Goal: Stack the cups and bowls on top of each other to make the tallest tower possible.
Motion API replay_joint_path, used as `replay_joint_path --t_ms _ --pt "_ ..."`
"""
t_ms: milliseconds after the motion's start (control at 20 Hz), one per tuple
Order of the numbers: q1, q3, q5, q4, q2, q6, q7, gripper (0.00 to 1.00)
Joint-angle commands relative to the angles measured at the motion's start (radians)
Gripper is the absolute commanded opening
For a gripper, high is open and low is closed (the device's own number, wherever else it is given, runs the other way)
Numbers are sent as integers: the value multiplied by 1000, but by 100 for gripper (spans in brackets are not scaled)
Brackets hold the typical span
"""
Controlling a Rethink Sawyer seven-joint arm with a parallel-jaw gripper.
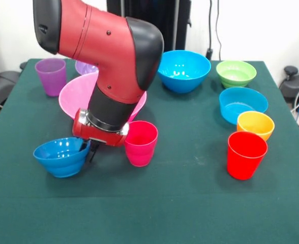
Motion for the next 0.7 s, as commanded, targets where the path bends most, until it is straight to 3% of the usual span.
replay_joint_path --t_ms 50,300,700 --pt "8 151 -82 -76 21 17 -234 0" --pt "5 163 -99 -108 41 42 -247 0" --pt "-5 202 -129 -177 72 105 -367 0"
